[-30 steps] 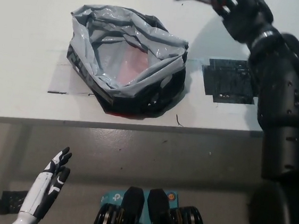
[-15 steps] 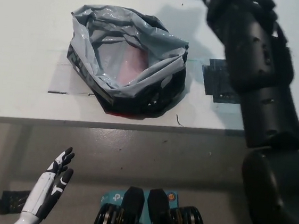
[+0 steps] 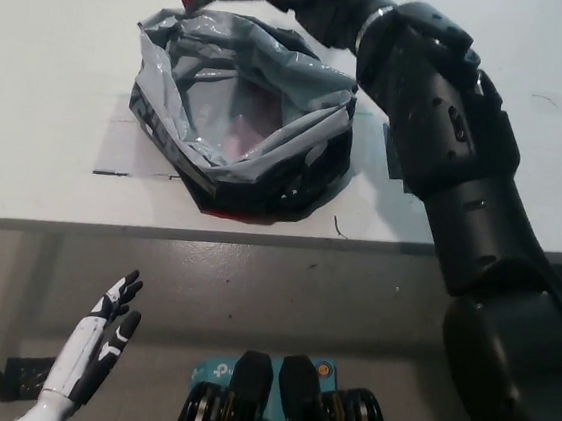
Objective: The robot uses its right hand to pick up a bag of coffee beans and puts it in the black plastic bag, then the robot grabs the top of the bag and lifts it.
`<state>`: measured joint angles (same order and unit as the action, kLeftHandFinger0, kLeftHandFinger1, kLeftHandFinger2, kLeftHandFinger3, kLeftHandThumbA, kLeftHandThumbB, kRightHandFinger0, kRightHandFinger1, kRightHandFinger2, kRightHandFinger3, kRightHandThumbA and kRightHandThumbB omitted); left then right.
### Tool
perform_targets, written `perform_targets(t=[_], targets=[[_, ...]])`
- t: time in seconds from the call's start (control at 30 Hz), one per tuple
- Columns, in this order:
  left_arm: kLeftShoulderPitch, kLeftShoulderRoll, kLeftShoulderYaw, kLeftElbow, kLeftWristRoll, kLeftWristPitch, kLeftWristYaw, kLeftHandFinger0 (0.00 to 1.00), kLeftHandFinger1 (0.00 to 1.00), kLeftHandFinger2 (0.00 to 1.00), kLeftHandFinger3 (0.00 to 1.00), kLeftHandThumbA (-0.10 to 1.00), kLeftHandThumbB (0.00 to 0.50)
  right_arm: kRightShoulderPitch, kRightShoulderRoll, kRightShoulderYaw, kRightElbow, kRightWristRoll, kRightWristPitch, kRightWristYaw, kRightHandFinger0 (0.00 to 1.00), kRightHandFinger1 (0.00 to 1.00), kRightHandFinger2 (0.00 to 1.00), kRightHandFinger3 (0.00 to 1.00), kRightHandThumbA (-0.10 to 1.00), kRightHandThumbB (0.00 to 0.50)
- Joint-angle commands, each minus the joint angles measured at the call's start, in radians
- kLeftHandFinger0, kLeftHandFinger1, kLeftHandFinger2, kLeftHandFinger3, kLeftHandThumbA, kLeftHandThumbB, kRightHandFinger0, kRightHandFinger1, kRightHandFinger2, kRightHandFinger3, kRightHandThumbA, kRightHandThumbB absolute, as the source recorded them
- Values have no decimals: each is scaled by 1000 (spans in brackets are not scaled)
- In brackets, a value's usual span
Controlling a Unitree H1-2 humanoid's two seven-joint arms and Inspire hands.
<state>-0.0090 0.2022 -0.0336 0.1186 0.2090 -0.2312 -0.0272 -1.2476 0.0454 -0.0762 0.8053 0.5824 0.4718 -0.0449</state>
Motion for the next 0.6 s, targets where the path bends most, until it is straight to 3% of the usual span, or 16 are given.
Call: perform_targets(t=[0.0,0.27,0.57], targets=[[-13,13,0,-30,-5,-9,-7,1000,1000,1000,1000,1000,204,-26,-10,5,-14,-44,-22,77,0,335,690,833,-100,102],[-19,13,1,-37,-4,4,-7,1000,1000,1000,1000,1000,202,-15,-20,28,-2,-104,-10,97,0,295,663,806,-98,115],[-24,15,-1,-36,-12,2,-14,1000,1000,1000,1000,1000,198,30,-16,113,-51,-177,-2,90,0,415,810,782,-100,165]])
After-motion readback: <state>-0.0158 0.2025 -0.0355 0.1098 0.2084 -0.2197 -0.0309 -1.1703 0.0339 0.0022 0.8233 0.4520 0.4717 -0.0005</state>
